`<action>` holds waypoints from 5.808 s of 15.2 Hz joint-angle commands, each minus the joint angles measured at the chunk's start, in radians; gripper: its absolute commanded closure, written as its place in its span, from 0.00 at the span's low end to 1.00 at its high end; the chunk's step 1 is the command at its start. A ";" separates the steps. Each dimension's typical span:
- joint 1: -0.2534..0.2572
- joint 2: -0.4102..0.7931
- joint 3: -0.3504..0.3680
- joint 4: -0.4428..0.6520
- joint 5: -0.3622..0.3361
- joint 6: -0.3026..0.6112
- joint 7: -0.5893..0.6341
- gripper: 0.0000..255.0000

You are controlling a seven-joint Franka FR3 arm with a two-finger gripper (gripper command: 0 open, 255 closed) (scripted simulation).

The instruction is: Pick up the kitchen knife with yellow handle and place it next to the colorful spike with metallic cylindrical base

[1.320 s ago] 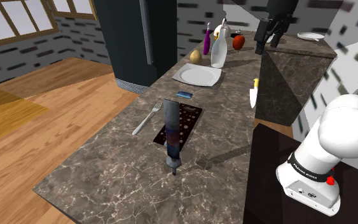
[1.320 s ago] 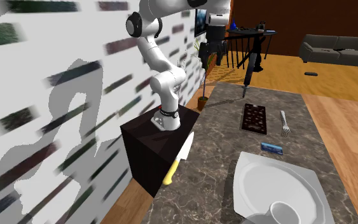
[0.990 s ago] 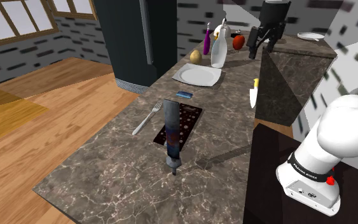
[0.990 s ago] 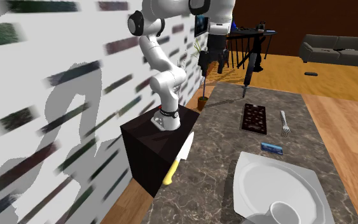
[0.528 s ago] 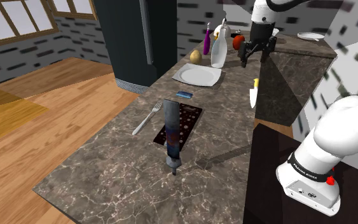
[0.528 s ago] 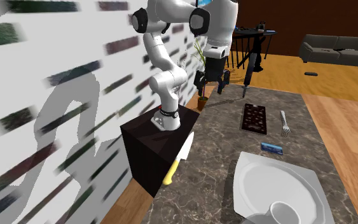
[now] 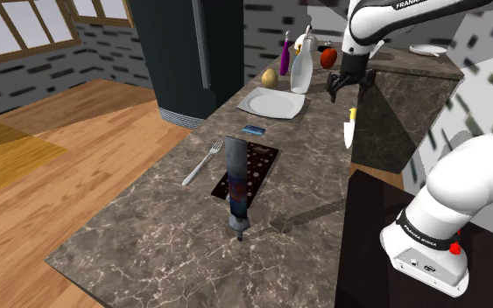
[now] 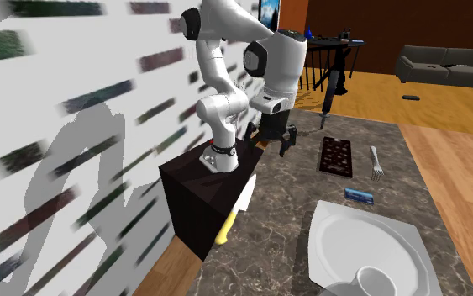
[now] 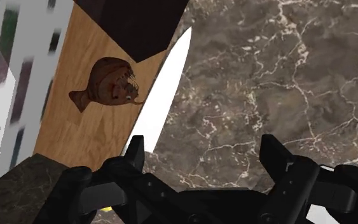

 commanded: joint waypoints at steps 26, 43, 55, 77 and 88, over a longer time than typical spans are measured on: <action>-0.141 0.333 -0.108 -0.053 -0.041 0.364 0.197 1.00; -0.139 0.263 -0.101 -0.004 -0.040 0.246 0.189 1.00; -0.136 0.189 -0.089 0.095 -0.034 0.073 0.176 1.00; -0.129 0.144 -0.069 0.350 -0.019 -0.225 0.146 1.00; -0.126 0.162 -0.063 0.515 -0.012 -0.371 0.128 1.00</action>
